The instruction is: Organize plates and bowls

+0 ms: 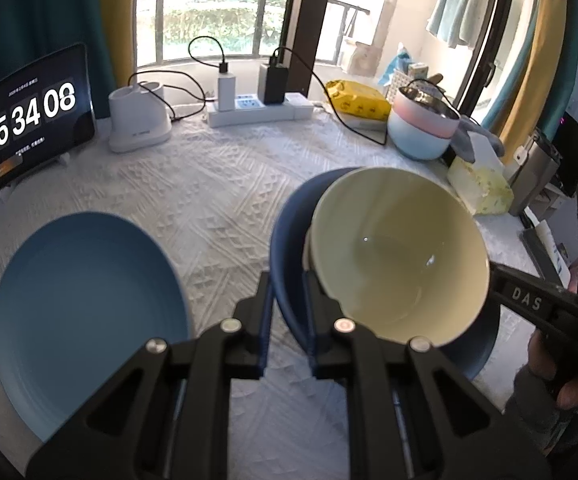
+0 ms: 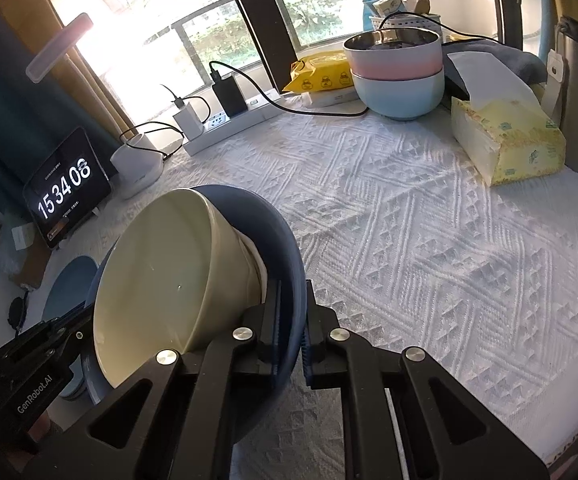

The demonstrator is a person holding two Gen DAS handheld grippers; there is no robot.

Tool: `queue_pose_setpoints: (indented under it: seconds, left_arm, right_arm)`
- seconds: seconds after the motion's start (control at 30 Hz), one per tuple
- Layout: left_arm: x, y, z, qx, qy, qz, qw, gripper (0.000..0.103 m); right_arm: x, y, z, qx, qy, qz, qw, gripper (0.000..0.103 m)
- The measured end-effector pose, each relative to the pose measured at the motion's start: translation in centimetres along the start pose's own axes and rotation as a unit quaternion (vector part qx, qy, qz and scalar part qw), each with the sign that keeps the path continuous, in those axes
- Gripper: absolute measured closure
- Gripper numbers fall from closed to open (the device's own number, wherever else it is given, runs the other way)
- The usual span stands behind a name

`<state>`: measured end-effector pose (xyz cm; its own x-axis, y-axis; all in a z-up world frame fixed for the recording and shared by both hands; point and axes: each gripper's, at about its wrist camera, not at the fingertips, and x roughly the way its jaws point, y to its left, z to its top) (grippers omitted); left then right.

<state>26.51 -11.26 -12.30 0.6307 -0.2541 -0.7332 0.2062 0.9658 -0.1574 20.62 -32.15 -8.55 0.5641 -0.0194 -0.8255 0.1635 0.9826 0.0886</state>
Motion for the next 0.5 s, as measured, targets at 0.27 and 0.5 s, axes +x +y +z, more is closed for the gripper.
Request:
queue_pose_setpoints:
  seconds: [0.27,0.5]
  left_arm:
    - [-0.17,-0.22,-0.04,0.004,0.000,0.001,1.0000,0.091]
    - [-0.22,-0.43,-0.12,0.005,0.002,-0.002,1.0000,0.091]
  right_arm:
    - [-0.31,0.15,-0.20,-0.003,0.000,-0.006,1.000,0.092]
    - [-0.79,0.12,-0.36,-0.002,0.000,-0.012,1.000,0.092]
